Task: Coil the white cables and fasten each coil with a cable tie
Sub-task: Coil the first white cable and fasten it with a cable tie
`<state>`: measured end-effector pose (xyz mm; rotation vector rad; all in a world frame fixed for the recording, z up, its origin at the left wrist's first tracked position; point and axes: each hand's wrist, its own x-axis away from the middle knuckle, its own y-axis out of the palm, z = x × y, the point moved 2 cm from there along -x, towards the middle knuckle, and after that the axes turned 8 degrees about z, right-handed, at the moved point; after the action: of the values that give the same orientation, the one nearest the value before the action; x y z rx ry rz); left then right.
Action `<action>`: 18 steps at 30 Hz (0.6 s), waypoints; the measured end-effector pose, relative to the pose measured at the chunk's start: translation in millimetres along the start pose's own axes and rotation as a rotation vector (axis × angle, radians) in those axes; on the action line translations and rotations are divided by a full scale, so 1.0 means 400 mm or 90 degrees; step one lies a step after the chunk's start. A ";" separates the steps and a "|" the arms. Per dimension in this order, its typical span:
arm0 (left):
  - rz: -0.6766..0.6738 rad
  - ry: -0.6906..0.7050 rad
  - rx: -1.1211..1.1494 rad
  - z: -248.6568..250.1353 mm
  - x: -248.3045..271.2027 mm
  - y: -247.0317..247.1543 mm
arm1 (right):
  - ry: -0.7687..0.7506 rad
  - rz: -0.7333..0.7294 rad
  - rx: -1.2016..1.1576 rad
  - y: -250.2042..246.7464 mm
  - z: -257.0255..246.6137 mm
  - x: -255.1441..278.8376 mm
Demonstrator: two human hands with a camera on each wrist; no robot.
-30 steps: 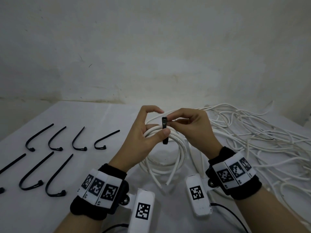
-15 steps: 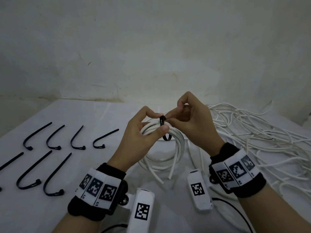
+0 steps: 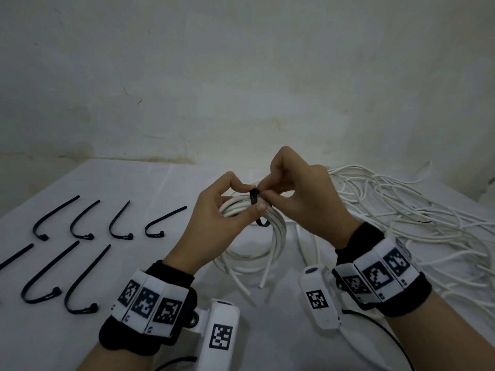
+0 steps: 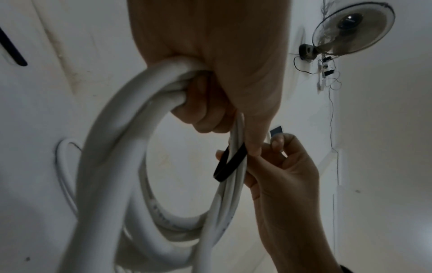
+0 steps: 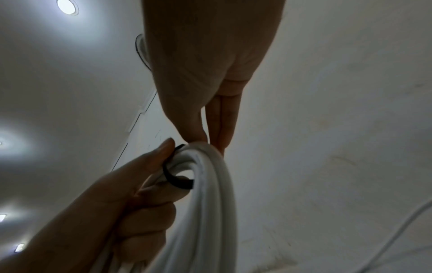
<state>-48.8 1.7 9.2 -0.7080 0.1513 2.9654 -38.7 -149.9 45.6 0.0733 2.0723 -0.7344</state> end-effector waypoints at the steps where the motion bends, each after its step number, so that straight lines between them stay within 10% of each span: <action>1: 0.007 0.002 0.009 0.002 0.001 0.001 | 0.051 0.008 -0.065 0.000 0.008 -0.003; 5: 0.034 -0.002 0.016 0.010 0.008 0.009 | 0.181 -0.026 -0.269 0.010 0.041 -0.001; 18: 0.036 -0.012 0.028 0.018 0.012 0.008 | 0.216 -0.047 -0.284 0.012 0.051 0.013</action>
<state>-56.6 -0.4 13.8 -0.6819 0.2378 3.0103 -25.1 -157.8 30.7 -0.1387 2.5295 -0.2998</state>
